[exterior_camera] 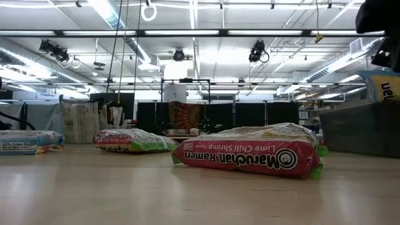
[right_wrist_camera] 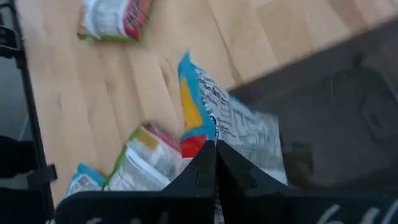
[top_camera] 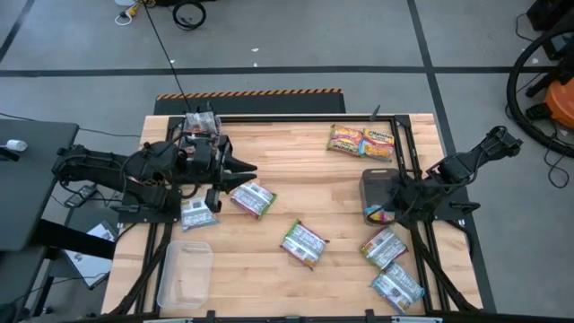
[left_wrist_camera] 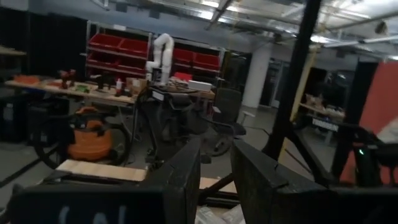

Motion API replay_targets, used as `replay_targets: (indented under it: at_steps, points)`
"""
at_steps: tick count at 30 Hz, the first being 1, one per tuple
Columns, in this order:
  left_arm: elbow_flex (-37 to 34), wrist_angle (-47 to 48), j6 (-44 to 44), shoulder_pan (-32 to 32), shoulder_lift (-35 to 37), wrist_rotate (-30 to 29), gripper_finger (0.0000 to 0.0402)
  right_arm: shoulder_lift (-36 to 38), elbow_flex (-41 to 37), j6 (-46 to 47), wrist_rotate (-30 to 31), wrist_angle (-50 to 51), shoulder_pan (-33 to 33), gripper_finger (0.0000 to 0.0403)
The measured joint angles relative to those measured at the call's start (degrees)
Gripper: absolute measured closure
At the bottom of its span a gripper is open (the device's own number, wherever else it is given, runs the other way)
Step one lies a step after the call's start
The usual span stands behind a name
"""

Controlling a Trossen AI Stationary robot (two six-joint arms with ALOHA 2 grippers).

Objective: Sort Maruchan noodles
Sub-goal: Put the blue noodle pack into the black bin

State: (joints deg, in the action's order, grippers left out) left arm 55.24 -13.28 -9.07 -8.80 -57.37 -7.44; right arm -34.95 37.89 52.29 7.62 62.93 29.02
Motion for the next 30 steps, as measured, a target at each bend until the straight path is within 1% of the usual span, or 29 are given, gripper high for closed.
replay_targets:
  at_steps: [5, 10, 13, 17, 21, 23, 27, 30]
  points:
    - [0.02, 1.67, 3.91, -0.04, 0.02, 0.18, 0.0308, -0.03, 0.00, 4.77, -4.62, 5.08, 0.02, 0.0391]
    - [0.02, 5.57, 4.20, -0.07, 0.02, -0.01, 0.0308, -0.06, 0.91, 5.64, -5.22, 5.25, -0.02, 0.0372]
    - [0.02, 6.76, 4.32, -0.05, 0.02, -0.22, 0.0308, -0.68, 1.67, 4.92, -6.30, 6.41, -0.02, 0.0361]
    - [0.02, 6.93, 6.06, 0.02, 0.02, -0.45, 0.0308, -2.36, 2.86, 2.08, -9.04, 11.10, -0.02, 0.0347]
    - [0.02, 7.25, 6.80, 0.00, 0.30, -3.09, 0.0308, -4.23, 6.17, 0.48, -9.60, 12.88, -0.02, 0.0337]
    - [0.03, 7.66, 6.80, 0.15, 0.63, -3.46, 0.0308, -5.67, 9.09, 0.19, -8.79, 14.69, -0.02, 0.0334]
    - [0.05, 9.96, 6.40, 1.45, 1.59, -3.17, 0.0308, -9.22, 16.61, 1.54, -3.06, 19.08, -1.10, 0.0329]
    - [0.08, 12.09, 5.70, 3.17, 2.64, -2.63, 0.0308, -13.26, 21.82, 3.46, 1.40, 21.03, -4.02, 0.0327]
